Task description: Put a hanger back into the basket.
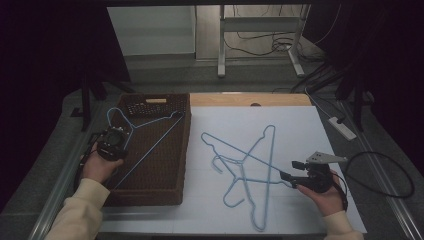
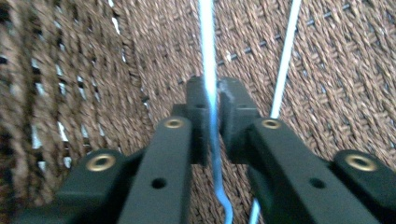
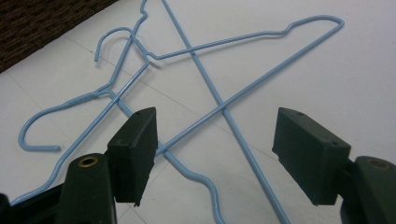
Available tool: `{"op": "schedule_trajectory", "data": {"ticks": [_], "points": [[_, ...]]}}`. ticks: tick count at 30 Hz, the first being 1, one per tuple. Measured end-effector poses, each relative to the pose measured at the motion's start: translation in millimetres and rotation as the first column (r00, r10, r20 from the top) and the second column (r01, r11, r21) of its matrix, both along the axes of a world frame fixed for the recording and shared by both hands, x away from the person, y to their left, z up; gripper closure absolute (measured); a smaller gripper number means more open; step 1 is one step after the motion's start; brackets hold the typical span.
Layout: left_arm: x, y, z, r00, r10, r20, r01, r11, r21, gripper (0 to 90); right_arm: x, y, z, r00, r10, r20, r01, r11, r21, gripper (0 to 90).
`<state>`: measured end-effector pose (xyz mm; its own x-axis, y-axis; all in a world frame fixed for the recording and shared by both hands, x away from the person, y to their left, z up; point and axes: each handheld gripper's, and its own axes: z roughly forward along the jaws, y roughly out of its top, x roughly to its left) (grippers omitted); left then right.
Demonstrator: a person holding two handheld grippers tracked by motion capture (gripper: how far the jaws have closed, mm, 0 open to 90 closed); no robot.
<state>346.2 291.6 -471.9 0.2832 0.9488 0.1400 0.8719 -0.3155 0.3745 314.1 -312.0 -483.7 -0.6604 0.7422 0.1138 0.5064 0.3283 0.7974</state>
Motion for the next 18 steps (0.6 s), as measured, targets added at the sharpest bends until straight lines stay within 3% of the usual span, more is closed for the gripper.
{"op": "schedule_trajectory", "data": {"ticks": [4, 7, 9, 12, 14, 18], "points": [[-4.6, 0.6, 6.9, 0.9978, 0.008, 0.066, -0.007, 0.9997, -0.022, 60.2, -0.2, -0.5, 0.1, 1.0000, 0.000, 0.001, 0.000, 1.000, 0.001, 31.3], [-12.5, 1.0, 15.2, 0.9921, 0.004, 0.125, 0.007, 0.9963, -0.086, 48.0, -0.2, -1.1, 0.3, 1.0000, 0.001, -0.001, -0.001, 1.000, 0.002, 31.3], [-19.0, 1.8, 21.4, 0.9856, 0.001, 0.169, 0.023, 0.9894, -0.143, 43.1, -0.3, -1.1, 0.4, 1.0000, 0.001, 0.000, -0.001, 1.000, 0.002, 31.3], [-29.5, 1.6, 30.7, 0.9711, -0.033, 0.236, 0.087, 0.9709, -0.223, 40.7, -0.4, -0.8, 0.4, 1.0000, 0.000, 0.000, 0.000, 1.000, 0.001, 31.3], [-36.5, 0.7, 37.5, 0.9604, -0.058, 0.273, 0.127, 0.9616, -0.244, 39.0, -0.4, -0.6, 0.4, 1.0000, 0.000, 0.001, 0.000, 1.000, 0.001, 31.3], [-51.6, -3.4, 49.8, 0.9325, -0.084, 0.351, 0.202, 0.9270, -0.316, 37.8, -0.7, -0.1, 0.4, 1.0000, -0.001, 0.001, 0.001, 1.000, 0.001, 31.3]]}}
